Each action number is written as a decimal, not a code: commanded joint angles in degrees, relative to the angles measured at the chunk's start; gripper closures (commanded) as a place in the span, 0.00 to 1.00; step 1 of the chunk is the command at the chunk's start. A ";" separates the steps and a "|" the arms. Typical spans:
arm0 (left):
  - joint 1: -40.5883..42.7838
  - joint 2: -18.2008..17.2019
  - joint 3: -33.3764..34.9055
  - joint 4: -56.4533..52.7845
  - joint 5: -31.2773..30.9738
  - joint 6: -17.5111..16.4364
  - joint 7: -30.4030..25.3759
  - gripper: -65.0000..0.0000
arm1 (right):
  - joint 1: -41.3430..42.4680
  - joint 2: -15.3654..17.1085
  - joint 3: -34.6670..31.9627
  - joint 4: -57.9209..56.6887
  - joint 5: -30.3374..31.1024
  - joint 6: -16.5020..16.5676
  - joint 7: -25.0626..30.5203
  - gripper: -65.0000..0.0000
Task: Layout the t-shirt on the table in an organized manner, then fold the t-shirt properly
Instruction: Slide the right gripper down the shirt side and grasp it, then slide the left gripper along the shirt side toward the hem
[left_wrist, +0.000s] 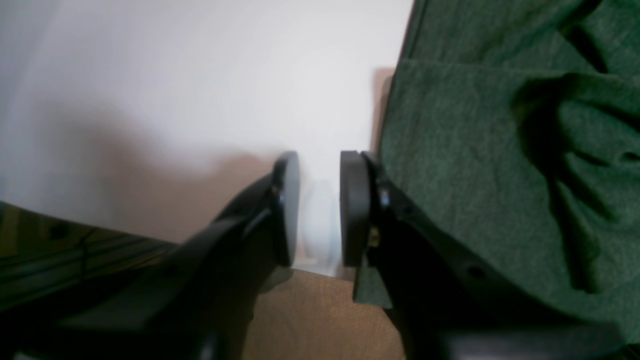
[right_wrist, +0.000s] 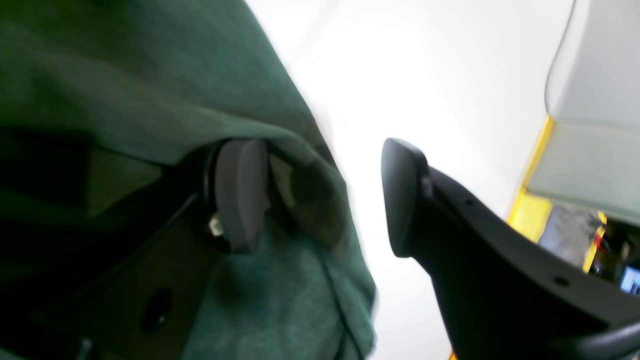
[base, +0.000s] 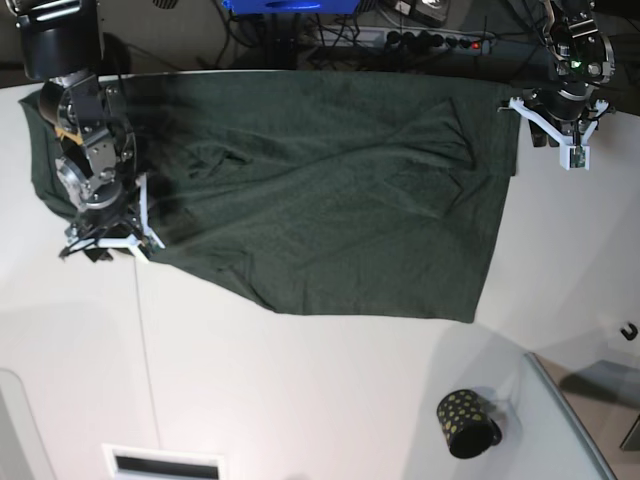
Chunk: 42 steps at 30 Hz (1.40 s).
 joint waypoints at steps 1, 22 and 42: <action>0.11 -0.71 -0.36 0.98 0.00 0.16 -0.97 0.78 | 0.82 0.52 -0.18 0.22 0.30 -0.59 0.55 0.52; -0.86 -0.71 -0.36 0.98 0.44 0.16 -0.97 0.78 | 0.91 1.04 0.79 0.22 0.30 -0.59 0.28 0.99; -23.81 -2.21 1.04 -10.10 0.53 0.16 5.27 0.74 | 0.47 0.78 2.90 3.48 0.30 -0.59 0.28 0.99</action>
